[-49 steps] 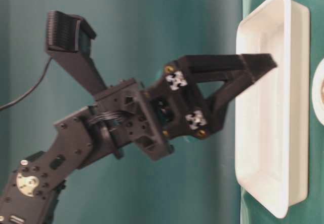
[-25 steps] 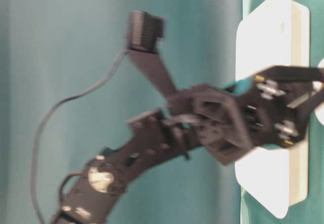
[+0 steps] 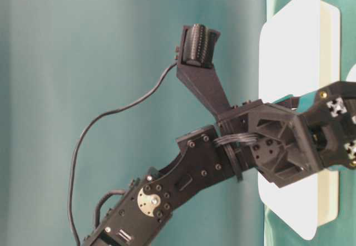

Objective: Pick up the tape from a random location and place it into the white case.
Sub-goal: 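Lower the left gripper and close it inside the white roll's core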

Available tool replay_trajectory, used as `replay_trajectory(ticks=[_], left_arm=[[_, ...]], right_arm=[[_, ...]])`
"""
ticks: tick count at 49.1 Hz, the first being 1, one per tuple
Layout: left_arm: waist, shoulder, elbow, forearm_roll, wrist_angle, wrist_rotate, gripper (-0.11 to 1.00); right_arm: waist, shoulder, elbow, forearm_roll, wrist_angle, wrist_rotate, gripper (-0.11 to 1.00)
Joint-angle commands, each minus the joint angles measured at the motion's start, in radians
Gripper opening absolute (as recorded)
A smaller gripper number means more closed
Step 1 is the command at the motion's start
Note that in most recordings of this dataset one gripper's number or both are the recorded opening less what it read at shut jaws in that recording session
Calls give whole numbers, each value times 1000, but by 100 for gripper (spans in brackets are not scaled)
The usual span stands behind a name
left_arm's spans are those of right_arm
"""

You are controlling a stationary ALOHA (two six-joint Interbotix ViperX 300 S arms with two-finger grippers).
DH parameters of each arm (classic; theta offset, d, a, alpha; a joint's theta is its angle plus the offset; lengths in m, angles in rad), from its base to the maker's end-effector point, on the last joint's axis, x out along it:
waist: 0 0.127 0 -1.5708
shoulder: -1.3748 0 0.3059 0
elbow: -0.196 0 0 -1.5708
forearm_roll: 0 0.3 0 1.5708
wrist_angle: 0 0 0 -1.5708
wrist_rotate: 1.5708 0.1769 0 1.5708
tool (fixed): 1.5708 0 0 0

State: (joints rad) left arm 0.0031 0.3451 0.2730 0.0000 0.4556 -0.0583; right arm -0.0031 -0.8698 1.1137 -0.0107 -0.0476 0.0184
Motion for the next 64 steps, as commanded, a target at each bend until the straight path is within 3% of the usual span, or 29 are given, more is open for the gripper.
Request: replay_trajectory(ticks=[1, 17, 20, 30, 50, 64], left_arm=[[5, -15, -3, 2, -8, -2, 98], [5, -14, -5, 2, -3, -29, 92], [5, -15, -5, 2, 0, -32, 81], [5, -15, -14, 2, 41, -31, 26], [5, -41, -43, 2, 72, -28, 25], [5, -175, -81, 3, 170, -23, 25]], right_arm=[[3, 5, -26, -2, -3, 0, 93], [3, 5, -28, 0, -3, 0, 93], [3, 5, -28, -2, -3, 0, 93], [3, 5, -28, 0, 3, 0, 93], [3, 6, -28, 0, 8, 0, 93], [3, 6, -29, 0, 15, 0, 93]])
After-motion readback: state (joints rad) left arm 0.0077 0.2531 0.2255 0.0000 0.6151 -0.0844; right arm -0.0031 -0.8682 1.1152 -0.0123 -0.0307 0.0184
